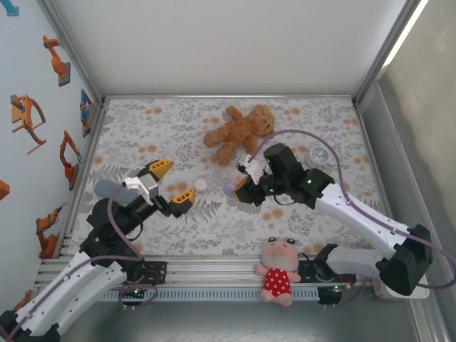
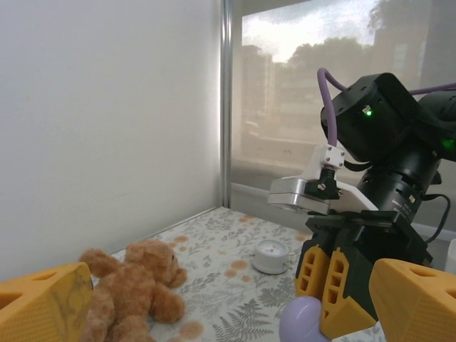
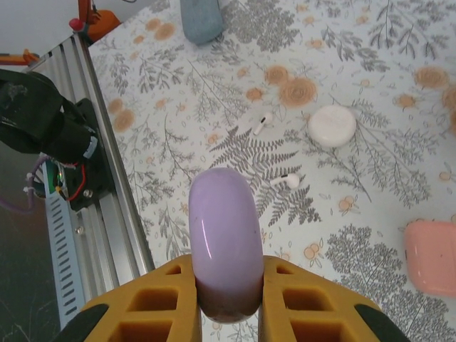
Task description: Insert wireless bluetooth earbuds into charging case
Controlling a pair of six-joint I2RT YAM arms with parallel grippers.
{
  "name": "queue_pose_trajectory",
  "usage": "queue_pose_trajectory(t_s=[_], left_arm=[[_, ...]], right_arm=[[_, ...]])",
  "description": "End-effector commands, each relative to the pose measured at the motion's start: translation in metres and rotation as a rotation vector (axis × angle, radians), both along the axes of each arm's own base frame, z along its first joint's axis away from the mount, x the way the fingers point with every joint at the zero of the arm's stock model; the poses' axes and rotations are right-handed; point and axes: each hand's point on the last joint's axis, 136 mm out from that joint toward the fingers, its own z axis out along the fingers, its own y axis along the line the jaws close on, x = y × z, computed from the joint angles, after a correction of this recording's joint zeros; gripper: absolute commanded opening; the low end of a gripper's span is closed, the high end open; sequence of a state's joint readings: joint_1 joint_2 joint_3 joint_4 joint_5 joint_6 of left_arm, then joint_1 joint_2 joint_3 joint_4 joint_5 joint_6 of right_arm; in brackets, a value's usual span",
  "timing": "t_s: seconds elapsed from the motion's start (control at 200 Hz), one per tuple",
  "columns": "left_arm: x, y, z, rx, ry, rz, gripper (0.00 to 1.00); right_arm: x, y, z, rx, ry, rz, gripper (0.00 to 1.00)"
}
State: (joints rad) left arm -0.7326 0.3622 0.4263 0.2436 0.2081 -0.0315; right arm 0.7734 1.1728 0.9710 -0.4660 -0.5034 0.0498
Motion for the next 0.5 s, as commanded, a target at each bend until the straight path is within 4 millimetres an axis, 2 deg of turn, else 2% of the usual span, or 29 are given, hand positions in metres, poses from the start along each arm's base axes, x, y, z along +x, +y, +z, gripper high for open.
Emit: queue_pose_trajectory(t_s=[0.0,0.235,0.496], left_arm=[[0.002,0.007,0.000,0.007,0.015,0.039,1.00],[0.003,0.007,-0.009,-0.014,0.061,0.033,1.00],[0.005,0.009,-0.011,-0.014,0.069,0.048,0.99]], right_arm=[[0.000,-0.003,-0.022,-0.036,0.053,-0.018,0.15],[-0.003,-0.003,-0.069,-0.090,0.147,-0.004,0.15],[0.002,-0.007,-0.104,-0.138,0.238,-0.024,0.15]])
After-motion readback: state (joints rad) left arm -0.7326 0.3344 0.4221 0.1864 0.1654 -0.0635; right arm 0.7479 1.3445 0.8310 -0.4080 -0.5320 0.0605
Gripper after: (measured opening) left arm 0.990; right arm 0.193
